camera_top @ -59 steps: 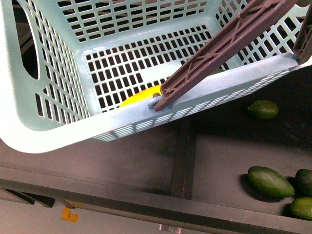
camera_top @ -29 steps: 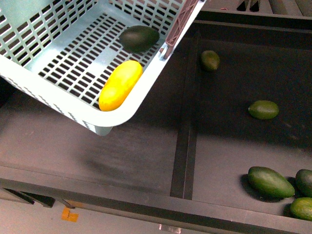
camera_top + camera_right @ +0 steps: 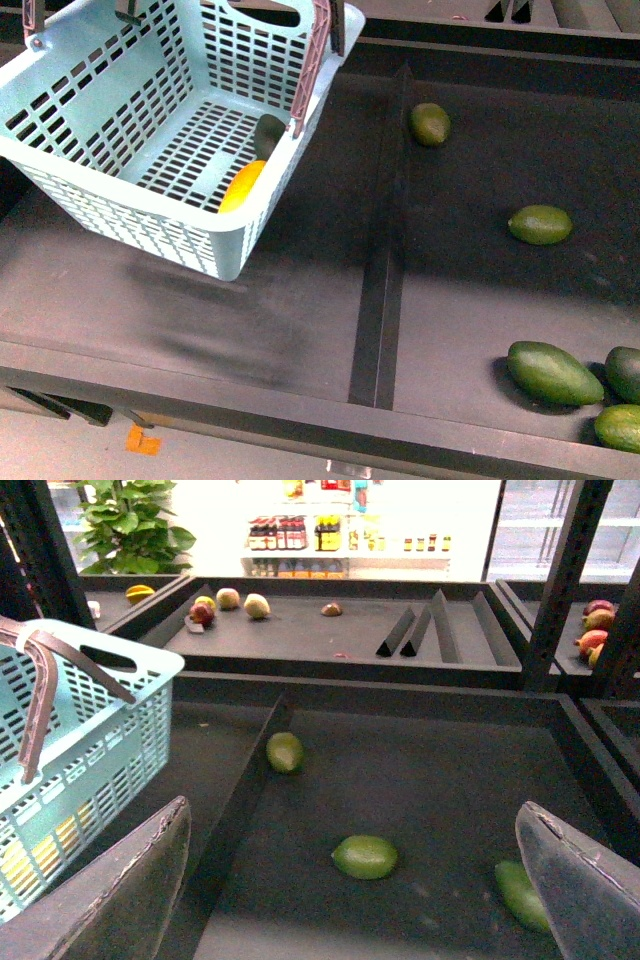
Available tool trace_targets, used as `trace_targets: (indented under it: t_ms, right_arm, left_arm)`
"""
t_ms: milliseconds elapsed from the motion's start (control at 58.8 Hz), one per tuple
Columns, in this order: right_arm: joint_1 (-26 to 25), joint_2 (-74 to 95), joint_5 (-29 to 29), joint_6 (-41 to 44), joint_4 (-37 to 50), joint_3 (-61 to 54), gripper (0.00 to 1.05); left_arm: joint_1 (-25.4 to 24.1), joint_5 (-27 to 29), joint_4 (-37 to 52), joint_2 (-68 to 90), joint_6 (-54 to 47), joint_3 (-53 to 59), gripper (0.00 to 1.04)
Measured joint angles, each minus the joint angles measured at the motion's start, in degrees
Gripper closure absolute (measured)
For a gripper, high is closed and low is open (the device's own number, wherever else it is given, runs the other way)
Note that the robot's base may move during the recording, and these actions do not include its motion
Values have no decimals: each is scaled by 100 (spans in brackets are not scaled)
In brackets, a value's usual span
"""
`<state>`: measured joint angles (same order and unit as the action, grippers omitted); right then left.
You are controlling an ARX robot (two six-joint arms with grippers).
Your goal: Pick mango and avocado into basket
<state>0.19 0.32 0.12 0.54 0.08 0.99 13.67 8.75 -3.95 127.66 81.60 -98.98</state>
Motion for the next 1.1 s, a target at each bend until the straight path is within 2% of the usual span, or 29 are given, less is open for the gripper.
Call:
trace_targets:
  t_ms: [221, 493, 629, 816, 1054, 1105]
  right_arm:
    - [0, 0, 0, 0, 0, 0, 9]
    - [0, 0, 0, 0, 0, 0, 9]
    - [0, 0, 0, 0, 0, 0, 9]
    - [0, 0, 0, -2, 0, 0, 9]
    - [0, 0, 0, 0, 0, 0, 9]
    - [0, 0, 0, 0, 0, 0, 9]
  left_arm:
    - [-260, -332, -363, 684, 256, -728, 90]
    - [-293, -713, -339, 826, 249, -686, 90]
    - [-328, -732, -197, 776, 280, -466, 88]
    - [-374, -673, -72, 579, 334, -295, 56]
    - [-466, -332, -37, -195, 527, 341, 10]
    - [-487, -173, -57, -424, 546, 575, 8]
